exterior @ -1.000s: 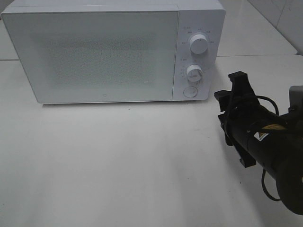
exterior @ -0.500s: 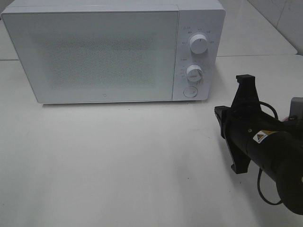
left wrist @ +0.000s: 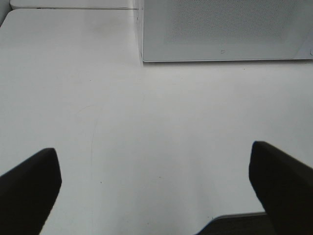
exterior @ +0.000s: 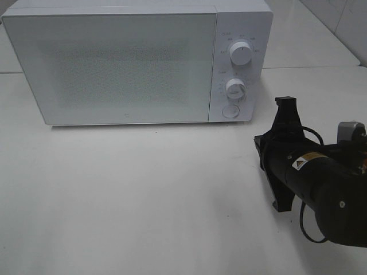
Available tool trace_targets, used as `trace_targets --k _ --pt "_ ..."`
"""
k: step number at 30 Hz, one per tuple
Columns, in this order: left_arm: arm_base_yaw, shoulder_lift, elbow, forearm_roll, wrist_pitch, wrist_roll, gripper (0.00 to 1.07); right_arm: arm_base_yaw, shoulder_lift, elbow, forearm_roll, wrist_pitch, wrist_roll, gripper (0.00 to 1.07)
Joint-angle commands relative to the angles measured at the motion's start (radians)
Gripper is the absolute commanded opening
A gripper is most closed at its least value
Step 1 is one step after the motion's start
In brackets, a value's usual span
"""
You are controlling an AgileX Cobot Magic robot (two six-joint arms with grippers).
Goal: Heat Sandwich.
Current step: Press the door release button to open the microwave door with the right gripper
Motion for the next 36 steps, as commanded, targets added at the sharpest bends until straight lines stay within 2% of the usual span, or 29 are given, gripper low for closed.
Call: trace_targets --k 1,3,9,27,36 --pt "-0.002 -0.015 0.001 -0.007 -0.011 0.003 0.98 -0.002 0.041 -0.042 -0.011 -0.009 0.003 0.00" --pt "-0.002 -0.015 0.001 -0.007 -0.011 0.003 0.98 -0.011 0.065 -0.065 -0.013 -0.009 0.003 0.00" --pt "-0.002 -0.015 0.001 -0.007 -0.011 0.003 0.98 -0.076 0.147 -0.162 -0.120 -0.001 0.038 0.00" --pt "-0.002 -0.015 0.001 -0.007 -0.011 0.002 0.98 -0.185 0.293 -0.354 -0.214 0.038 0.060 0.00" --pt "-0.002 -0.015 0.001 -0.007 -0.011 0.002 0.98 -0.200 0.356 -0.421 -0.227 0.056 0.075 0.00"
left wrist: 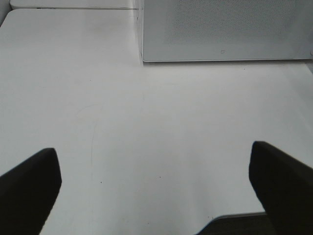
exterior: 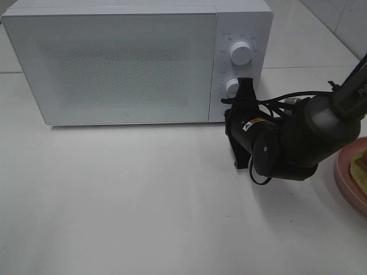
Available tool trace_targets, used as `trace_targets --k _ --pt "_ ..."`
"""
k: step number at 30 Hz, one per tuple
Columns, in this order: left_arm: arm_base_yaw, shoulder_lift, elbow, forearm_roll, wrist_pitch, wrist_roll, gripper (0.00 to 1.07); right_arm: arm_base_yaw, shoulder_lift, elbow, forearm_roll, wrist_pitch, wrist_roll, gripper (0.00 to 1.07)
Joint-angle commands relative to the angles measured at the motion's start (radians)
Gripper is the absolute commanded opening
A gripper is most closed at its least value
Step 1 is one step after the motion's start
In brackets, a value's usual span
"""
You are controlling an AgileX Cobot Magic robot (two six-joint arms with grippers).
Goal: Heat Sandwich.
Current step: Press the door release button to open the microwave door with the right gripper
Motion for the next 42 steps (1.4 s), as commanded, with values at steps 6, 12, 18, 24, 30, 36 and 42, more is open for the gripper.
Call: trace_targets --k 6,12,18,24,30,36,42 --pt "-0.002 -0.015 0.001 -0.007 -0.011 0.002 0.98 -0.041 0.041 -0.048 -0.035 0.007 0.009 0.00" --pt "-0.002 -0.015 0.001 -0.007 -0.011 0.002 0.98 -0.057 0.049 -0.070 -0.042 0.006 0.010 0.00" --pt "-0.002 -0.015 0.001 -0.007 -0.011 0.002 0.98 -0.068 0.049 -0.092 -0.043 -0.021 0.009 0.00" --pt "-0.002 -0.015 0.001 -0.007 -0.011 0.002 0.98 -0.068 0.049 -0.110 -0.045 -0.093 0.009 0.00" --pt "-0.002 -0.015 0.001 -0.007 -0.011 0.002 0.98 -0.068 0.052 -0.157 -0.037 -0.150 0.007 0.01" --pt "-0.002 -0.015 0.001 -0.007 -0.011 0.002 0.98 -0.080 0.066 -0.212 -0.029 -0.220 -0.021 0.01" --pt "-0.002 -0.015 0.001 -0.007 -0.011 0.002 0.98 -0.083 0.108 -0.251 -0.061 -0.213 0.006 0.01"
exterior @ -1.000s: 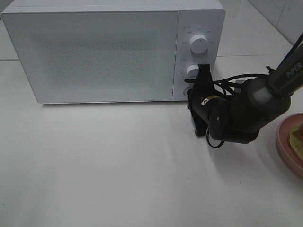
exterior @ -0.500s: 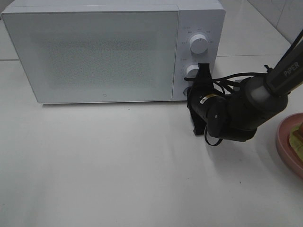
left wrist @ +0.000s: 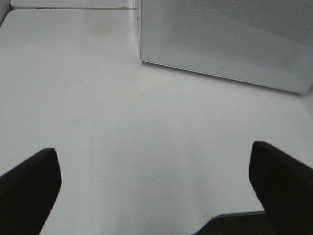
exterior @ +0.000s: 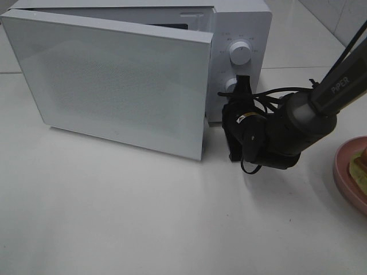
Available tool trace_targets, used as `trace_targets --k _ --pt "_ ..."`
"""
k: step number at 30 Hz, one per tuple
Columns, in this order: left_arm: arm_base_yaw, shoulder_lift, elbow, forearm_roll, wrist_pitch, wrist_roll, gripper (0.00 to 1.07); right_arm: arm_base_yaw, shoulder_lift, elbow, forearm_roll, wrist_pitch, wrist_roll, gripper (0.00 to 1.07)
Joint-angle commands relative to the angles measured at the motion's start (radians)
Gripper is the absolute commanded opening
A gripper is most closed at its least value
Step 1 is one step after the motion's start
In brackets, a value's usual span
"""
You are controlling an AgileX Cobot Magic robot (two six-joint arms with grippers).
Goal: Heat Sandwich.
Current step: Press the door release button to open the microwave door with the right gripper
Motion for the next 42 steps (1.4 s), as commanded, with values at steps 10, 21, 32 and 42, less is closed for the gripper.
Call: trace_targets --k 10,21,32,42 --pt "-0.002 -0.015 0.001 -0.007 -0.010 0.002 0.98 -0.033 0.006 -0.093 -0.092 -0.166 0.008 0.02" --pt "-0.002 -0.015 0.001 -0.007 -0.010 0.002 0.98 -0.029 -0.041 -0.015 -0.094 -0.072 0.017 0.03" --pt "-0.002 -0.015 0.001 -0.007 -0.010 0.002 0.98 -0.029 -0.130 0.095 -0.144 0.029 0.054 0.04" --pt "-0.002 -0.015 0.001 -0.007 -0.010 0.002 0.98 -0.029 -0.220 0.200 -0.197 0.118 0.065 0.04"
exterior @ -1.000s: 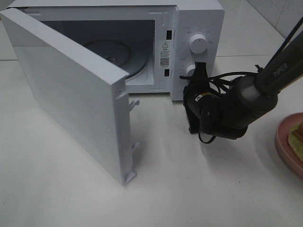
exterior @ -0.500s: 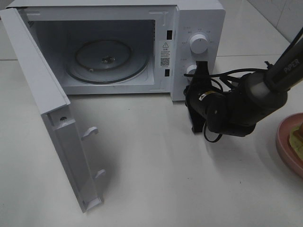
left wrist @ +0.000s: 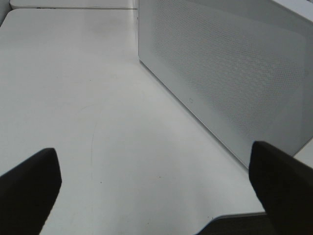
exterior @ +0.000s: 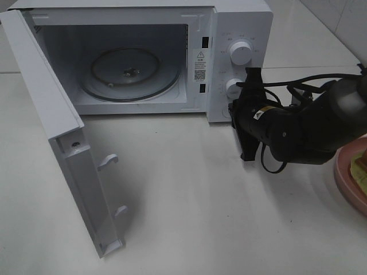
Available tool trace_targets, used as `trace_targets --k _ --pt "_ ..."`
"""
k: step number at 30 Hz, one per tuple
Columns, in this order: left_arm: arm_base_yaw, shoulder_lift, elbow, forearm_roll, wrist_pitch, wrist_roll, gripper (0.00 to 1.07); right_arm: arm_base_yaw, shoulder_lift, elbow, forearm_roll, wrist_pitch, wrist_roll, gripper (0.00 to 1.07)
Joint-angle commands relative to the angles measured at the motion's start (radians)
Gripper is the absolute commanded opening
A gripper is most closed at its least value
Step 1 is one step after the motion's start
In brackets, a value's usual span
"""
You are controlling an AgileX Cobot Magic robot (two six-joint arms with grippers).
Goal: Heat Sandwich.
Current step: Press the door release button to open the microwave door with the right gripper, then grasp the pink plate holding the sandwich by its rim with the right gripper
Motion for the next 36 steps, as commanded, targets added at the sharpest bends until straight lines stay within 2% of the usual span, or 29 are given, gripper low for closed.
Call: trace_targets --k 1,11,16,29,34,36 --pt "-0.002 -0.015 0.001 -0.007 -0.010 0.002 0.98 -0.006 -0.050 0.039 -0.043 0.039 -0.002 0.04" --pt "-0.002 -0.015 0.001 -0.007 -0.010 0.002 0.98 -0.006 -0.151 0.130 -0.138 0.130 -0.027 0.05" --pt "-0.002 -0.015 0.001 -0.007 -0.010 0.002 0.98 -0.006 -0.215 0.154 -0.159 0.225 -0.137 0.05" --pt "-0.002 -0.015 0.001 -0.007 -0.010 0.002 0.98 -0.008 -0.378 0.152 -0.161 0.590 -0.681 0.05" --pt "-0.002 -0.015 0.001 -0.007 -0.010 0.002 0.98 -0.008 -0.422 0.111 -0.161 0.849 -0.999 0.06" --pt "-0.002 -0.015 0.001 -0.007 -0.010 0.002 0.98 -0.008 -0.423 0.100 -0.161 0.881 -1.035 0.06"
